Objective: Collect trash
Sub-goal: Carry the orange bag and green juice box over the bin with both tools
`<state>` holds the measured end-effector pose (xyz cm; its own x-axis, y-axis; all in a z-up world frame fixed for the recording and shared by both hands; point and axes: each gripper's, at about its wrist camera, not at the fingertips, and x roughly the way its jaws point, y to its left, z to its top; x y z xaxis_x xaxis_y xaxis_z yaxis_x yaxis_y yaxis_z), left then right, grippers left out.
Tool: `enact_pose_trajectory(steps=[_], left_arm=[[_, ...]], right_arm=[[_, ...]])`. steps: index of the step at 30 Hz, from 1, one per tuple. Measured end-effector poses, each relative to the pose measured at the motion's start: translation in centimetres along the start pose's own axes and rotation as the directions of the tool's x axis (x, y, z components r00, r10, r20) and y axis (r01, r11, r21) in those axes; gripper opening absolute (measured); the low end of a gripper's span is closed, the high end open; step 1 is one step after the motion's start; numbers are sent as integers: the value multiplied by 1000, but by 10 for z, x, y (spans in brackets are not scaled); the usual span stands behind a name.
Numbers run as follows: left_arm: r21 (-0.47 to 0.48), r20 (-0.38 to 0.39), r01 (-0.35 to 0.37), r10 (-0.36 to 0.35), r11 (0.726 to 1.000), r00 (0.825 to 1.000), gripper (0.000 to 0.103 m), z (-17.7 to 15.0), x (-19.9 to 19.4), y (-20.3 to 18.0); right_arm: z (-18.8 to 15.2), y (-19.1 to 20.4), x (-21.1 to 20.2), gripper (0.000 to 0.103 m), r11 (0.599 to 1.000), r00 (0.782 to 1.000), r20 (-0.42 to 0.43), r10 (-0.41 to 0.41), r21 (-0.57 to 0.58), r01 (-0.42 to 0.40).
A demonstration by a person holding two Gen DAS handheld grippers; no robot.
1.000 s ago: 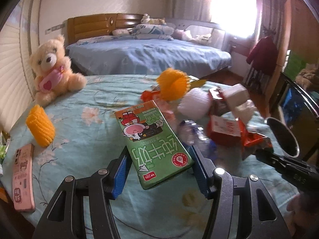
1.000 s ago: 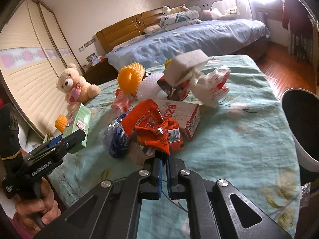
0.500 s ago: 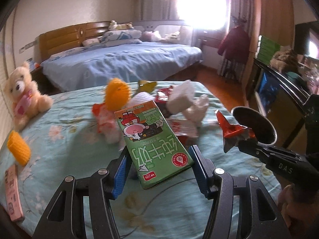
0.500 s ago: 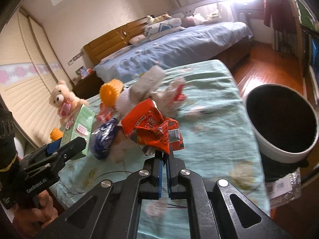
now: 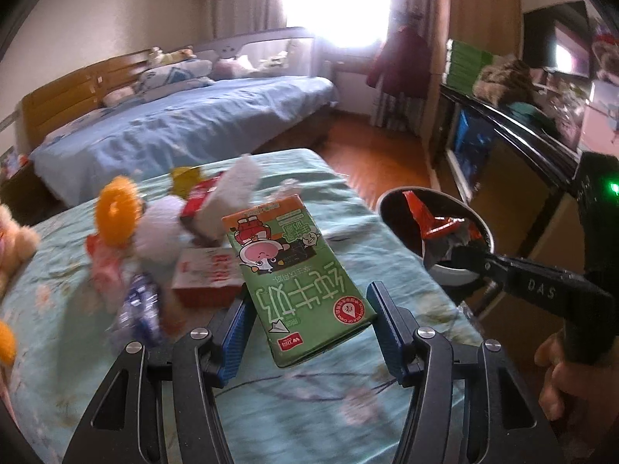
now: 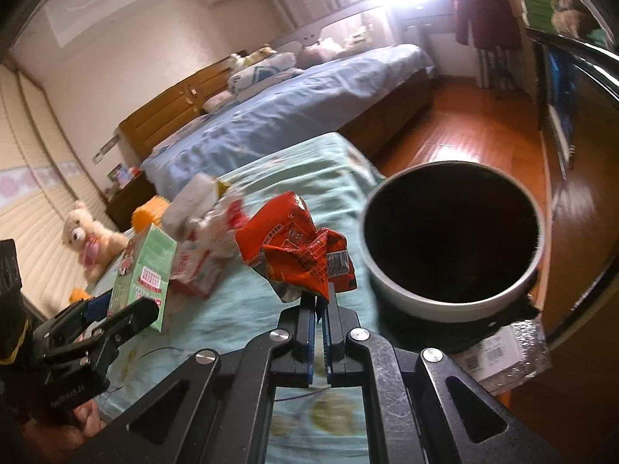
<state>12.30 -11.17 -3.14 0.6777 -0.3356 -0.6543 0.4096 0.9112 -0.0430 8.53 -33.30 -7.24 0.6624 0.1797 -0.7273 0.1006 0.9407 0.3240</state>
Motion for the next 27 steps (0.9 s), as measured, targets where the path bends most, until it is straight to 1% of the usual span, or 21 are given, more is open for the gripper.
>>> enact_pose_trajectory(steps=[5,12,27], left_arm=[[38,-25,38,-37,999,999,57,12,28,-14],[61,-63,71,-67,996,996,57,30,62,-19],[127,-99,145,-133,981,986,57,65,113,-43]], right_arm=[[7,-30,-4,3,998,999,10,-37,46,37],[12,-58,-4,3,993,997,8,-80,83,79],[25,-93,10,3,985,991,-29,-134,102,136]])
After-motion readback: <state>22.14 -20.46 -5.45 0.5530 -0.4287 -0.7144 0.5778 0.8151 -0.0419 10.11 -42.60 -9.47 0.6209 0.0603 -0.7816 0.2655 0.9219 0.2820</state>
